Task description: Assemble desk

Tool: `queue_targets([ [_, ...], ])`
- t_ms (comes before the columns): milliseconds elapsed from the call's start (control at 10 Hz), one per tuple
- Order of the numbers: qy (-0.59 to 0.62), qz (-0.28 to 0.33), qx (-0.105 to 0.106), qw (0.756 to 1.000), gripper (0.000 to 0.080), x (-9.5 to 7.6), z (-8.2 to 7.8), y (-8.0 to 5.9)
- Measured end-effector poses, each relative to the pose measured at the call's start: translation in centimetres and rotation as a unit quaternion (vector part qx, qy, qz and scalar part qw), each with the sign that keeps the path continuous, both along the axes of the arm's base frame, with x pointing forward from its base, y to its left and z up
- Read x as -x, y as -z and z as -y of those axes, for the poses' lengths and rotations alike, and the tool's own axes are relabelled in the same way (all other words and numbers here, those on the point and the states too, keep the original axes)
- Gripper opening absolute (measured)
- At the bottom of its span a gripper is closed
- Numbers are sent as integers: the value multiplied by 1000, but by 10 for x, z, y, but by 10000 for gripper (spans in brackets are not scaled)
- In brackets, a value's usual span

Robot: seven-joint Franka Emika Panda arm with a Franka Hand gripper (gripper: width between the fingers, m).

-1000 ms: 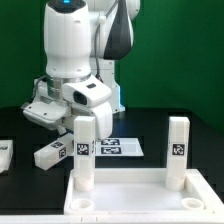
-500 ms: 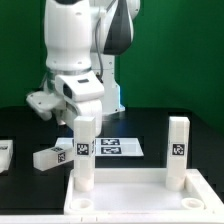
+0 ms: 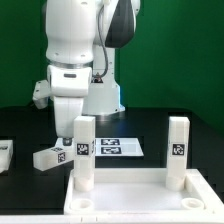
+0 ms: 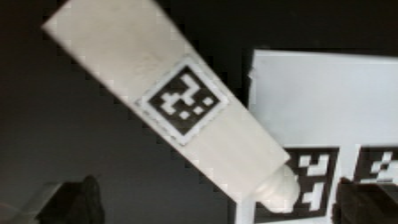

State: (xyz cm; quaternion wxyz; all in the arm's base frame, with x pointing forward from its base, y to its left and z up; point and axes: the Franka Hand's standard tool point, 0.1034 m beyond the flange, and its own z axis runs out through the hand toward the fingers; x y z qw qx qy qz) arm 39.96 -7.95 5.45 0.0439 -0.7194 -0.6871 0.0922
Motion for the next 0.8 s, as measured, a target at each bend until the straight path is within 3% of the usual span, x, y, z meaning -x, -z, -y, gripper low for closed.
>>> queue_targets([
  [200, 116, -10, 16, 993, 649, 6, 12, -1],
  [400, 252, -50, 52, 965, 649, 7, 29, -8],
  [600, 284, -37, 46, 957, 649, -8, 33, -7],
  [800, 351, -36, 64, 933, 649, -6, 30, -5],
])
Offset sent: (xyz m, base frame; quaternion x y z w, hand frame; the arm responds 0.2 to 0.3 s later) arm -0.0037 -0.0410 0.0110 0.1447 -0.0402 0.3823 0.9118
